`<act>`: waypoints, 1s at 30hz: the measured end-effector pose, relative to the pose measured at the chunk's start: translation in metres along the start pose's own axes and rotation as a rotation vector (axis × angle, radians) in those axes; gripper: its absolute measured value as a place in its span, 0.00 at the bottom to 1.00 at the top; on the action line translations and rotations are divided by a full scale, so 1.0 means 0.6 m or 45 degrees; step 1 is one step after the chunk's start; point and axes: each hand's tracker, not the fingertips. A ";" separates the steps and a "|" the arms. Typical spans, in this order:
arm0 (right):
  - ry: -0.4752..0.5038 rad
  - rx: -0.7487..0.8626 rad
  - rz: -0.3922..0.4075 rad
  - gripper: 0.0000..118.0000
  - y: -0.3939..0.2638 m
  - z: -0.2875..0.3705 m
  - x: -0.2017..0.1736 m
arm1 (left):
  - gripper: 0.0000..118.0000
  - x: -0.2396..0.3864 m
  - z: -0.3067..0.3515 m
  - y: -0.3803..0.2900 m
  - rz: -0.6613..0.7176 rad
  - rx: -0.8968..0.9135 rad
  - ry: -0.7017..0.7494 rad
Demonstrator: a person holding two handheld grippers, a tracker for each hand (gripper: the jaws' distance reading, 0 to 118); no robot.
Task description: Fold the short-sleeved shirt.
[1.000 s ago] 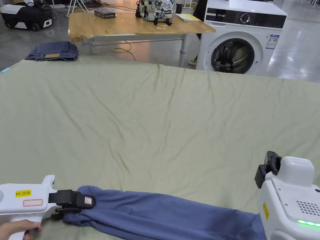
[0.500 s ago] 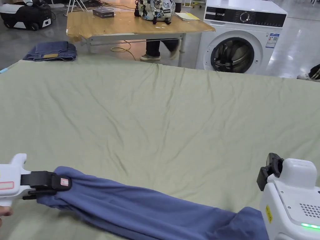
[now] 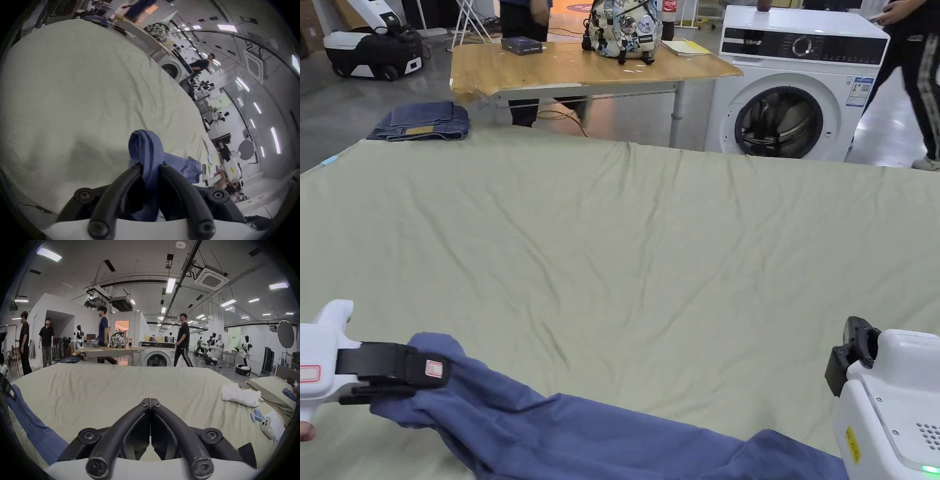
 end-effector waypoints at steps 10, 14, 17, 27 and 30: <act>0.005 -0.014 0.024 0.00 -0.006 0.003 0.002 | 0.04 0.112 -0.140 -0.038 -0.060 -0.155 -0.141; -0.006 -0.027 0.011 0.00 -0.009 0.006 0.009 | 0.04 0.132 -0.222 -0.056 -0.064 -0.244 -0.110; -0.016 -0.038 0.008 0.00 -0.014 0.008 0.015 | 0.04 0.137 -0.291 -0.070 -0.067 -0.326 -0.046; -0.049 -0.079 0.003 0.00 -0.023 0.012 0.032 | 0.04 0.152 -0.413 -0.128 -0.146 -0.475 0.198; -0.054 -0.085 -0.005 0.00 -0.024 0.013 0.034 | 0.19 0.154 -0.406 -0.124 -0.134 -0.466 0.182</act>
